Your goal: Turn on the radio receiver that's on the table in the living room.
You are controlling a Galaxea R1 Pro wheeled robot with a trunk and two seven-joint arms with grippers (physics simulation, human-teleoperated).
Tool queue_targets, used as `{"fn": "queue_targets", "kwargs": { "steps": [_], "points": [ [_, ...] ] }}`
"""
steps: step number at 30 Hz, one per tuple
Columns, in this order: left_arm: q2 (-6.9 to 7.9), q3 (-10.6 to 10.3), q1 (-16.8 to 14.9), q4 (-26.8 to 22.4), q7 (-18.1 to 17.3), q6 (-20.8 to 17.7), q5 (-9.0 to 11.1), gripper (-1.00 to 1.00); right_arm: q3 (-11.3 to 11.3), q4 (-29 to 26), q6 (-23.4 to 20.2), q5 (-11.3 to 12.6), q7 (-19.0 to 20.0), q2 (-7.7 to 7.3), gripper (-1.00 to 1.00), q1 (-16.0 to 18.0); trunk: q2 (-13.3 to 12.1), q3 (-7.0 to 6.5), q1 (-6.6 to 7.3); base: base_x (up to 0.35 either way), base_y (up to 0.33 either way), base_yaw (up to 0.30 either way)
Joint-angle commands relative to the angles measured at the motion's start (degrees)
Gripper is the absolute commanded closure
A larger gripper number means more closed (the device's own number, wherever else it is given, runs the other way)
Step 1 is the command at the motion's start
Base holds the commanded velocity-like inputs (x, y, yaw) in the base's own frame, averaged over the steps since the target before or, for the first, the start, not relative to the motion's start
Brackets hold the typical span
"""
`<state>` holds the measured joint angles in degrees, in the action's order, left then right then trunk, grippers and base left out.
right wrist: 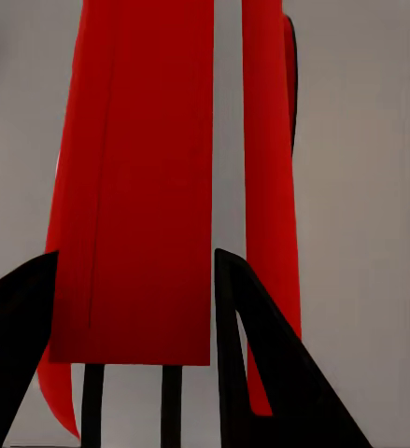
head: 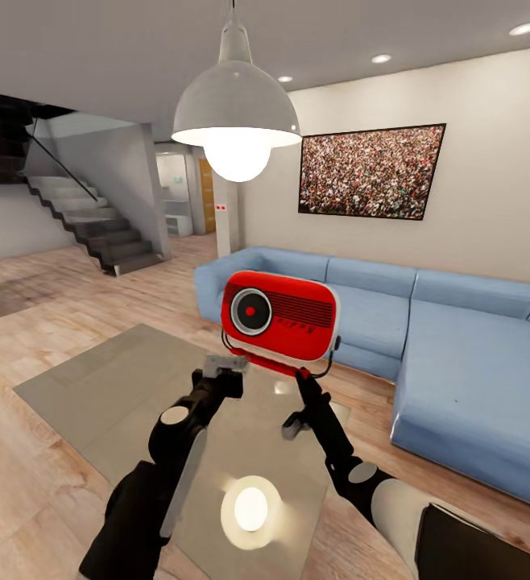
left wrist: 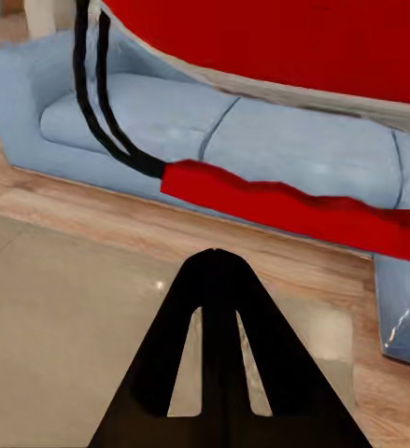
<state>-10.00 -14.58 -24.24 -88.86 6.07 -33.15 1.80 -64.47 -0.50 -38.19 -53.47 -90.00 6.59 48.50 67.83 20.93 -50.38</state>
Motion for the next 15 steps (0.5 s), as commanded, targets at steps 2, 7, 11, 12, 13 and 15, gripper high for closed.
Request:
{"fn": "queue_targets", "kwargs": {
  "steps": [2,7,11,12,13,15],
  "points": [
    [0.00,-0.04,-2.03,0.04,0.00,-2.77,3.02,1.00,0.33,0.03,-0.03,-0.06,0.00,-0.05,1.00,-0.02,0.00,0.00,0.00,0.000,0.000,0.000],
    [0.00,-1.48,-6.99,0.91,0.06,-8.12,6.53,1.00,0.57,0.06,-0.11,0.14,0.00,-0.25,1.00,-0.03,0.00,0.00,0.00,0.000,0.000,0.000],
    [0.00,-2.25,-8.29,1.91,0.09,-10.28,7.16,1.00,0.79,0.06,-0.11,0.20,0.00,-0.72,1.00,-0.04,0.00,0.00,0.00,0.000,0.000,0.000],
    [0.00,-2.53,-8.45,1.99,0.09,-10.46,7.19,1.00,0.79,0.06,-0.12,0.20,0.00,-0.81,1.00,-0.04,0.00,0.00,0.00,0.000,0.000,0.000],
    [0.00,-3.54,-8.77,2.03,0.09,-10.62,7.31,1.00,0.77,0.06,-0.12,0.20,0.94,-0.88,1.00,-0.04,0.00,0.00,0.00,0.000,0.000,0.000],
    [0.00,-5.69,-9.73,1.93,0.09,-10.74,8.14,1.00,0.75,0.06,-0.13,0.20,1.78,-0.94,1.00,-0.01,0.00,0.00,0.00,0.000,0.000,0.000]
  ]
}}
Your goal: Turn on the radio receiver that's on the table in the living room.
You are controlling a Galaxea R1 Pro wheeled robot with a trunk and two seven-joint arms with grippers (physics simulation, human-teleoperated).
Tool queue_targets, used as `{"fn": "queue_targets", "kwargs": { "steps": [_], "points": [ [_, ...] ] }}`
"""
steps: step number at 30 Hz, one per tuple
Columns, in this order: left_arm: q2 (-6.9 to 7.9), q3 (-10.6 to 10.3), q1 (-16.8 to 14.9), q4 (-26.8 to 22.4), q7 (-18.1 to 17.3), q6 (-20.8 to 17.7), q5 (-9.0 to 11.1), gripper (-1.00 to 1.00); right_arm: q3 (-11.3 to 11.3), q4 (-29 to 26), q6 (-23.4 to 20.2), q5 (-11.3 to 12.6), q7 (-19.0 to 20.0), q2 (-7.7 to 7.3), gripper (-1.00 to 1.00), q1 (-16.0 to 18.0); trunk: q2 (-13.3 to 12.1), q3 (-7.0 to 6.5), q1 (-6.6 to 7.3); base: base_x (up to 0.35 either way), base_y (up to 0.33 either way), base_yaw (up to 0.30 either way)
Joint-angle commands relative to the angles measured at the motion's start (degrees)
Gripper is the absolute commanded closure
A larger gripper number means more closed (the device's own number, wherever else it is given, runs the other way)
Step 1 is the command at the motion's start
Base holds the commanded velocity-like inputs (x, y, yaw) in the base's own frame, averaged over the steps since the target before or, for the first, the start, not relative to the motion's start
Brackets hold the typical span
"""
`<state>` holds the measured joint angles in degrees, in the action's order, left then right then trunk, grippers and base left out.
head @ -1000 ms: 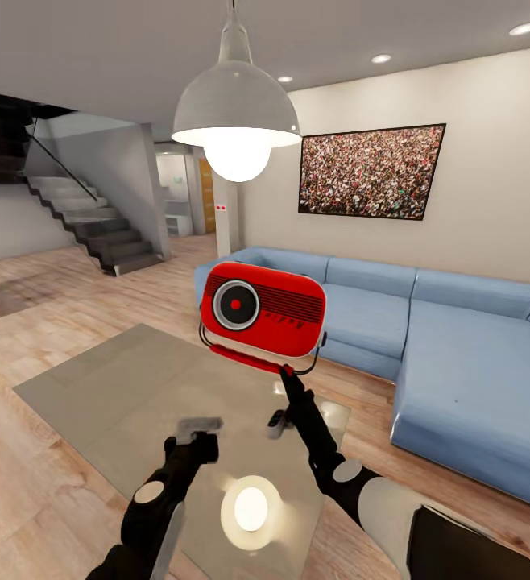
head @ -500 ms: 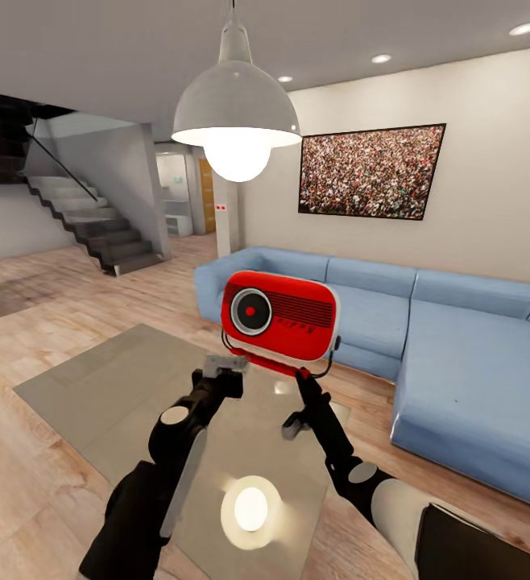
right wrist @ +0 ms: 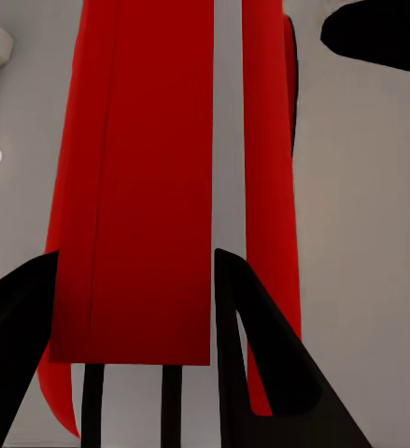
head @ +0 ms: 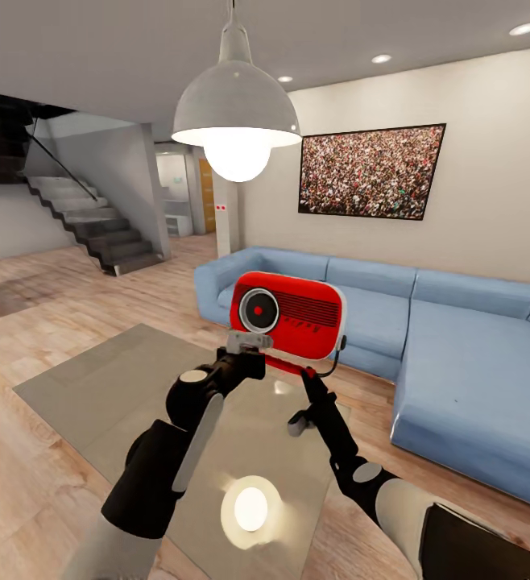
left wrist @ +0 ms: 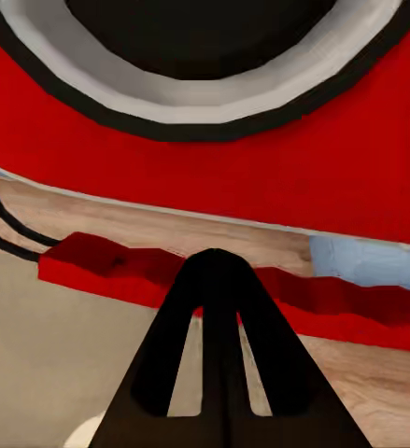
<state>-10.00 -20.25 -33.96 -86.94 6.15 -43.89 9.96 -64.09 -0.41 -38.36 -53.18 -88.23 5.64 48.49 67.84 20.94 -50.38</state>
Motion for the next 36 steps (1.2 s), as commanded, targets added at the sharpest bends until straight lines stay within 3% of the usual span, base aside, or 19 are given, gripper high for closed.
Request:
{"fn": "queue_targets", "kwargs": {
  "steps": [1,3,4,8,14,18,20,21,29,36],
  "points": [
    [0.00,-0.48,-0.47,-0.08,0.00,-0.05,0.58,1.00,0.38,-0.03,0.04,-0.08,0.18,0.00,1.00,0.00,0.00,0.00,0.00,0.000,0.000,0.000],
    [0.00,-0.95,-1.60,-0.19,0.00,-0.14,2.40,1.00,0.39,-0.03,0.04,-0.08,0.38,-0.01,1.00,-0.01,0.00,0.00,0.00,0.000,0.000,0.000],
    [0.00,-1.18,-3.86,0.04,0.09,-0.28,5.21,1.00,0.38,-0.03,0.04,-0.12,0.47,-0.03,1.00,0.01,0.00,0.00,0.00,0.000,0.000,0.000],
    [0.00,-1.28,-7.70,0.25,0.29,-4.03,8.35,1.00,0.37,-0.03,0.04,-0.16,0.51,-0.08,1.00,0.01,0.00,0.00,0.00,0.000,0.000,0.000],
    [0.00,-1.08,-10.60,0.33,0.48,-4.84,8.35,1.00,0.37,-0.03,0.08,-0.15,0.52,-0.06,1.00,0.01,0.00,0.00,0.00,0.000,0.000,0.000],
    [0.00,3.51,-11.50,0.66,0.93,-7.97,8.00,1.00,0.37,-0.03,0.13,-0.17,0.45,-0.04,1.00,0.00,0.00,0.00,0.00,0.000,0.000,0.000],
    [0.00,4.26,-11.54,0.81,1.01,-8.44,7.93,1.00,0.37,-0.03,0.13,-0.17,0.44,-0.06,1.00,-0.04,0.00,0.00,0.00,0.000,0.000,0.000],
    [0.00,4.74,-11.56,5.55,1.03,-8.21,7.88,1.00,0.37,-0.03,0.13,-0.17,0.43,-0.02,1.00,0.02,0.00,0.00,0.00,0.000,0.000,0.000],
    [0.00,4.78,-13.59,9.94,1.00,-8.02,7.89,1.00,0.29,-0.03,0.13,-0.17,0.40,-0.02,1.00,0.01,0.00,0.00,0.00,0.000,0.000,0.000],
    [0.00,4.78,-15.36,10.07,0.72,-8.10,8.57,1.00,0.28,-0.03,0.13,-0.17,0.38,-0.01,1.00,-0.01,0.00,0.00,0.00,0.000,0.000,0.000]
  ]
}}
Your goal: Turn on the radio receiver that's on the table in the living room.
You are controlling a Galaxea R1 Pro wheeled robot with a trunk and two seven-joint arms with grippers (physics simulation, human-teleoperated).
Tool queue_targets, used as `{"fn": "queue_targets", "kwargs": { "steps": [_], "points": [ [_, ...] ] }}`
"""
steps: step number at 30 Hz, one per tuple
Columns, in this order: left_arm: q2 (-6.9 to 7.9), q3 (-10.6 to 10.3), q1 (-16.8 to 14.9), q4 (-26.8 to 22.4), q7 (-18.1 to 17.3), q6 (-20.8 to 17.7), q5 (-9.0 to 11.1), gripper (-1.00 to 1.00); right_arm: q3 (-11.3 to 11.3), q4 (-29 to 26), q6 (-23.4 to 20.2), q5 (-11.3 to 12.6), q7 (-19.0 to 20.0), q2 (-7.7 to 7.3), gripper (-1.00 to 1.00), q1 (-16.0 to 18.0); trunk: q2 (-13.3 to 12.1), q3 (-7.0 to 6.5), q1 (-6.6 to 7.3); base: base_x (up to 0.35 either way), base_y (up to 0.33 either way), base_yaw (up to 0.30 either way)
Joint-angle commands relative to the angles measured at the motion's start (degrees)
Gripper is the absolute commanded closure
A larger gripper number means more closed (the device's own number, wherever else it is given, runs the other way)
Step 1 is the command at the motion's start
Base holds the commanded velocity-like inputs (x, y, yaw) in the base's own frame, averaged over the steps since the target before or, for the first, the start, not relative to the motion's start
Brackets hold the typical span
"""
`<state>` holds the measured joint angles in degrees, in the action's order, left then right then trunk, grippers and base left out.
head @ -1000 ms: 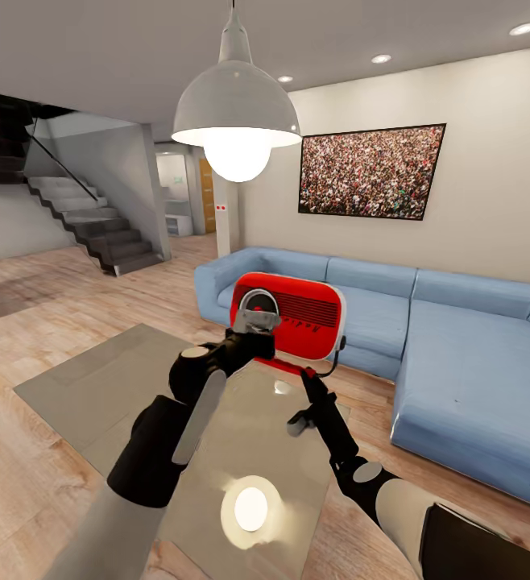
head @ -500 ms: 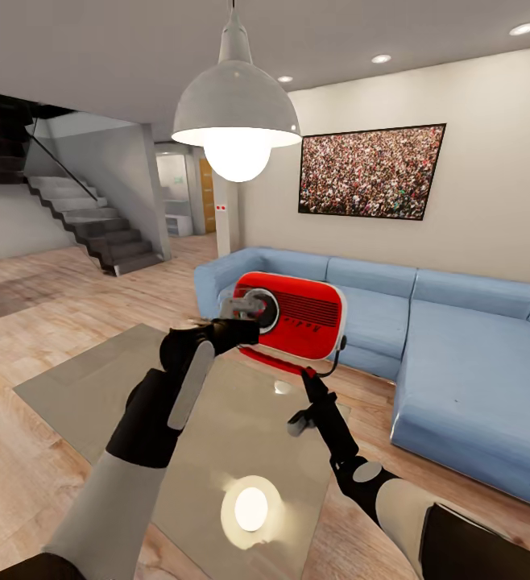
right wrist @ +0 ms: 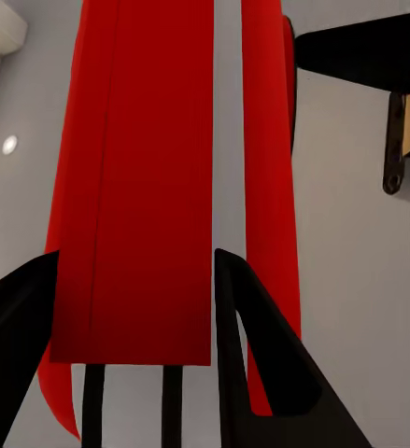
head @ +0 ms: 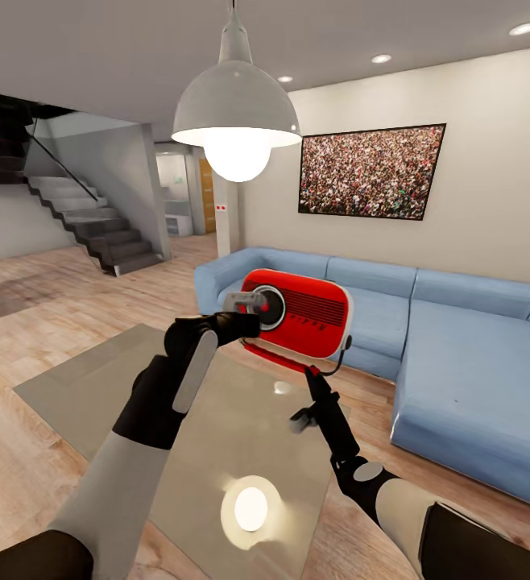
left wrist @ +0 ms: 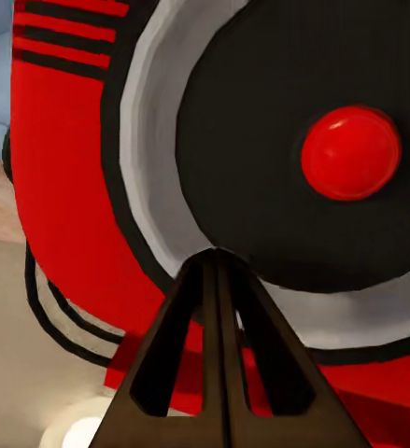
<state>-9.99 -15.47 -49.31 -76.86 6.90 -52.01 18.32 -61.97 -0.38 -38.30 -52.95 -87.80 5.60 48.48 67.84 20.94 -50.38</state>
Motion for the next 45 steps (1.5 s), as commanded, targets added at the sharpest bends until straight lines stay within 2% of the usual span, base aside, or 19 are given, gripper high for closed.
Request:
{"fn": "queue_targets", "kwargs": {
  "steps": [1,3,5,8,18,21,23,25,28,30,32,33,35,37,39,40,41,43,45],
  "points": [
    [0.00,-0.04,-0.24,-0.02,-0.12,-0.01,0.28,1.00,-1.84,-0.06,0.06,-0.40,-0.05,0.02,1.00,0.01,0.00,-0.01,0.00,0.000,0.000,0.000],
    [0.00,-0.07,-1.14,0.03,-0.33,-0.07,0.80,1.00,-1.84,-0.06,0.07,-0.40,-0.06,0.02,1.00,-0.01,0.00,-0.01,0.00,0.000,0.000,0.000],
    [0.00,-0.14,-2.09,0.09,-0.46,-0.02,4.74,1.00,-1.84,-0.06,0.07,-0.40,-0.07,0.02,1.00,0.00,0.00,-0.01,0.00,0.000,0.000,0.000],
    [0.00,-0.17,-2.75,0.40,-0.42,0.05,8.03,1.00,-1.84,-0.06,0.07,-0.40,-0.07,0.02,1.00,0.00,0.00,-0.01,0.00,0.000,0.000,0.000],
    [0.00,-0.18,-4.71,5.16,-0.49,1.62,8.68,1.00,-1.84,-0.07,0.07,-0.40,-0.03,0.02,1.00,-0.01,0.00,-0.01,0.00,0.000,0.000,0.000],
    [0.00,-1.44,-4.58,5.29,0.41,2.05,8.43,1.00,-1.79,-0.06,0.07,-0.38,-0.01,0.02,1.00,0.00,0.00,-0.01,0.00,0.000,0.000,0.000],
    [0.00,-2.25,-4.27,5.34,3.60,2.09,7.40,1.00,-1.72,-0.06,0.11,-0.29,-0.01,0.02,1.00,-0.02,0.00,-0.01,0.00,0.000,0.000,0.000],
    [0.00,-2.54,-3.70,5.83,11.25,1.95,6.92,1.00,-1.68,-0.06,0.20,-0.24,-0.01,0.02,1.00,-0.01,0.00,-0.01,0.00,0.000,0.000,0.000],
    [0.10,-2.53,-1.03,7.73,16.64,2.17,6.93,1.00,-1.62,-0.12,0.36,-0.08,0.03,0.02,1.00,0.00,0.00,-0.01,0.00,0.000,0.000,0.000],
    [2.61,-1.77,0.43,9.20,17.59,2.48,6.92,1.00,-1.63,-0.14,0.40,1.37,0.04,0.02,1.00,0.01,0.00,-0.01,0.00,0.000,0.000,0.000],
    [6.35,2.55,1.91,11.48,17.96,4.24,6.91,1.00,-1.74,-0.14,0.45,4.96,0.01,0.02,1.00,-0.02,0.00,-0.01,0.00,0.000,0.000,0.000],
    [8.30,6.04,2.74,13.20,17.90,5.43,6.88,1.00,-1.79,-0.13,0.48,6.63,0.00,0.02,1.00,-0.01,0.00,-0.01,0.00,0.000,0.000,0.000],
    [10.80,10.44,3.79,16.05,17.84,6.43,6.83,1.00,-1.82,-0.14,0.54,7.77,0.00,0.02,1.00,0.02,0.00,-0.01,0.00,0.000,0.000,0.000],
    [14.99,14.34,5.78,20.24,17.75,9.49,6.76,1.00,-1.84,-0.15,0.58,8.36,-0.01,0.02,1.00,0.00,0.00,-0.01,0.00,0.000,0.000,0.000],
    [17.85,15.27,7.52,22.47,17.73,13.03,6.74,1.00,-1.82,-0.15,0.63,8.48,0.02,0.02,1.00,0.01,0.00,-0.01,0.00,0.000,0.000,0.000],
    [20.18,15.58,9.06,24.93,17.69,16.02,6.77,1.00,-1.80,-0.15,0.66,8.52,0.04,0.02,1.00,0.01,0.00,-0.01,0.00,0.000,0.000,0.000],
    [21.76,15.74,10.31,27.60,17.66,18.61,6.79,1.00,-1.78,-0.15,0.73,8.56,0.08,0.02,1.00,0.00,0.00,-0.01,0.00,0.000,0.000,0.000],
    [22.83,15.82,11.96,33.65,17.38,23.59,6.75,1.00,-1.76,-0.20,2.13,9.59,0.24,0.10,1.00,0.02,0.00,-0.01,0.00,0.000,0.000,0.000],
    [23.28,15.76,12.74,45.54,14.91,32.27,6.72,1.00,-1.82,-0.23,8.50,14.34,2.57,0.19,1.00,0.02,0.00,-0.01,0.00,0.000,0.000,0.000]
  ]
}}
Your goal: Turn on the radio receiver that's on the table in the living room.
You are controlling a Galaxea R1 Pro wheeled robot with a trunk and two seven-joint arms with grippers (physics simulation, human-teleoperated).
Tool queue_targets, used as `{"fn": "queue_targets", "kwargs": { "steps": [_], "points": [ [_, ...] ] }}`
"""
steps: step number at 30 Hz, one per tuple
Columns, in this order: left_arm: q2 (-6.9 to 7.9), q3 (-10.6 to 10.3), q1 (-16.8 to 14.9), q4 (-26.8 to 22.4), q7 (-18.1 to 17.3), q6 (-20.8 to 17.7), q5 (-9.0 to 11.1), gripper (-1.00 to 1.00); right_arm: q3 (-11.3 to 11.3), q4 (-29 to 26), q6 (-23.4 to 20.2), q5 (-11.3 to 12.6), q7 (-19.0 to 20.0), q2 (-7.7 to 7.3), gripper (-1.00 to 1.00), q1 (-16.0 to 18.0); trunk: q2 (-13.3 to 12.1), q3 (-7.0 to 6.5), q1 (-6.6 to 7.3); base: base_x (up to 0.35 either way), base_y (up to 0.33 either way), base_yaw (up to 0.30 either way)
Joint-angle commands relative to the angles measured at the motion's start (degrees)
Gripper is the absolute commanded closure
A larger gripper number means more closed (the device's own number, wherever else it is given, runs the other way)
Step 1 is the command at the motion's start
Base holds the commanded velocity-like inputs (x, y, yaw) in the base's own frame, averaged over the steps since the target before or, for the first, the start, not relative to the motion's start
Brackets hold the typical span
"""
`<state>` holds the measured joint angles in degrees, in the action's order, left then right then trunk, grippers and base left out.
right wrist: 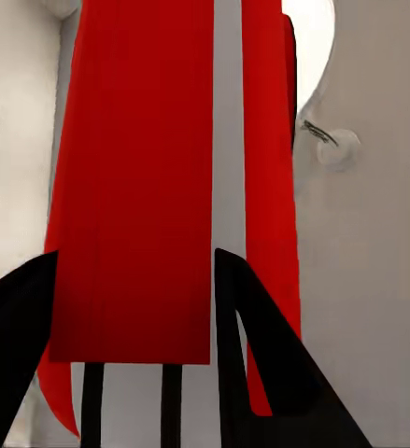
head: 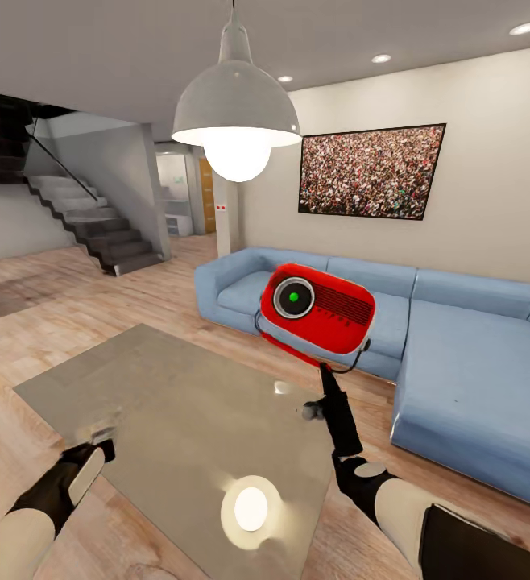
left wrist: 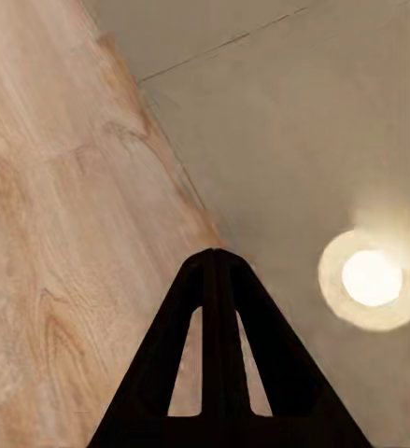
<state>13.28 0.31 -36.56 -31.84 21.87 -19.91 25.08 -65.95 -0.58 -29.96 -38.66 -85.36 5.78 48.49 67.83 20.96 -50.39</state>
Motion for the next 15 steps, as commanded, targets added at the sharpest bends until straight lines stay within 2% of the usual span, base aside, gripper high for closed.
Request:
{"fn": "queue_targets", "kwargs": {
  "steps": [1,4,5,6,7,8,10,11,14,15],
  "points": [
    [0.13,-0.13,0.12,6.99,-2.76,5.08,-0.02,1.00,2.07,-0.09,3.32,2.52,2.71,0.06,1.00,0.01,0.01,-0.03,0.01,0.000,0.000,0.000],
    [0.17,-0.28,0.23,19.39,-10.29,15.99,-0.19,1.00,2.10,-0.80,8.63,5.37,8.93,0.15,1.00,0.01,0.01,-0.03,0.01,0.000,0.000,0.000],
    [0.07,-0.36,0.24,22.27,-11.77,18.48,-0.23,1.00,2.16,-1.31,10.77,5.71,10.87,0.16,1.00,0.00,0.01,-0.03,0.01,0.000,0.000,0.000],
    [-0.19,-0.99,0.25,27.66,-13.43,22.51,-0.27,1.00,2.24,-2.71,15.79,6.84,15.70,0.18,1.00,0.00,0.01,-0.03,0.01,0.000,0.000,0.000],
    [-0.30,-1.61,0.26,30.13,-13.88,24.30,-0.28,1.00,2.24,-3.45,17.91,8.07,18.44,0.22,1.00,-0.02,0.01,-0.03,0.01,0.000,0.000,0.000],
    [-0.46,-2.73,0.38,33.26,-14.29,26.91,-0.52,1.00,2.23,-4.70,20.05,11.00,22.37,0.28,1.00,-0.04,0.01,-0.03,0.01,0.000,0.000,0.000],
    [-0.54,-3.68,1.62,35.23,-14.63,29.93,-1.38,1.00,2.17,-7.21,21.88,16.71,27.11,0.28,1.00,-0.01,0.01,-0.03,0.01,0.000,0.000,0.000],
    [-0.52,-4.08,3.19,35.98,-14.79,31.91,-2.14,1.00,2.19,-10.60,24.67,23.60,32.65,0.25,1.00,-0.01,0.01,-0.03,0.01,0.000,0.000,0.000],
    [-0.49,-4.28,4.66,36.36,-14.99,33.93,-2.55,1.00,2.17,-14.65,27.90,32.43,43.06,0.20,1.00,0.01,0.01,-0.03,0.01,0.000,0.000,0.000],
    [-0.63,-4.33,5.33,36.44,-15.81,35.24,-2.59,1.00,2.19,-17.33,28.60,36.08,48.65,0.18,1.00,0.02,0.01,-0.03,0.01,0.000,0.000,0.000]
  ]
}}
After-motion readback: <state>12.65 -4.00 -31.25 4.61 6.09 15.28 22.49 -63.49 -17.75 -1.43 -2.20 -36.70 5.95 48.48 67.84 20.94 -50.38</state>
